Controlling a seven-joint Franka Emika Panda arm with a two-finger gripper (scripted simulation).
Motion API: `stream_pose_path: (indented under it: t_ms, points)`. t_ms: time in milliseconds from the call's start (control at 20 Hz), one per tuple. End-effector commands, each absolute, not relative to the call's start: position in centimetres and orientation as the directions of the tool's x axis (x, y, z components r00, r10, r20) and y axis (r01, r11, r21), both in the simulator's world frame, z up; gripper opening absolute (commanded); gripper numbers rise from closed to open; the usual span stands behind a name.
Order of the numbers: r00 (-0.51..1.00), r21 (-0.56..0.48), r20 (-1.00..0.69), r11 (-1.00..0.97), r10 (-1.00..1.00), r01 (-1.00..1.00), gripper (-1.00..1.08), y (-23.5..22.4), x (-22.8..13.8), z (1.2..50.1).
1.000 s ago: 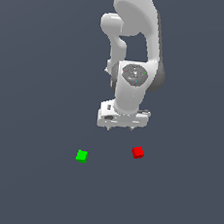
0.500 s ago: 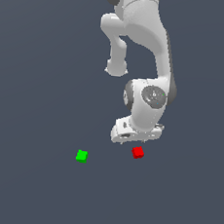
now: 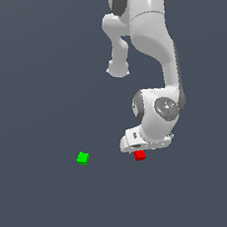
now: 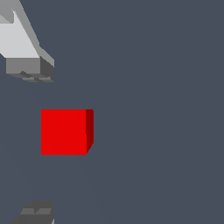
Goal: Stack the red cube on top of the green cube.
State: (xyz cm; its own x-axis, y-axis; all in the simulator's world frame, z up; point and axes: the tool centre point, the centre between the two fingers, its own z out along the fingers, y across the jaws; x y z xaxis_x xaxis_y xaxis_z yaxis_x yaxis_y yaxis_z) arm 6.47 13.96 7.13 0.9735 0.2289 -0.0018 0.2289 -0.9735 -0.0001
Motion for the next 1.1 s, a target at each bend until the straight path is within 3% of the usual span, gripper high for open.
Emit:
stream_pose_path:
  t_ms: [0,1050]
  points:
    - [0.973,0.000,0.000,-0.973,0.232,0.232,1.00,14.2,6.7,7.0]
    - [0.972,0.000,0.000,-0.972,0.233,0.233,1.00,14.3,6.8,2.0]
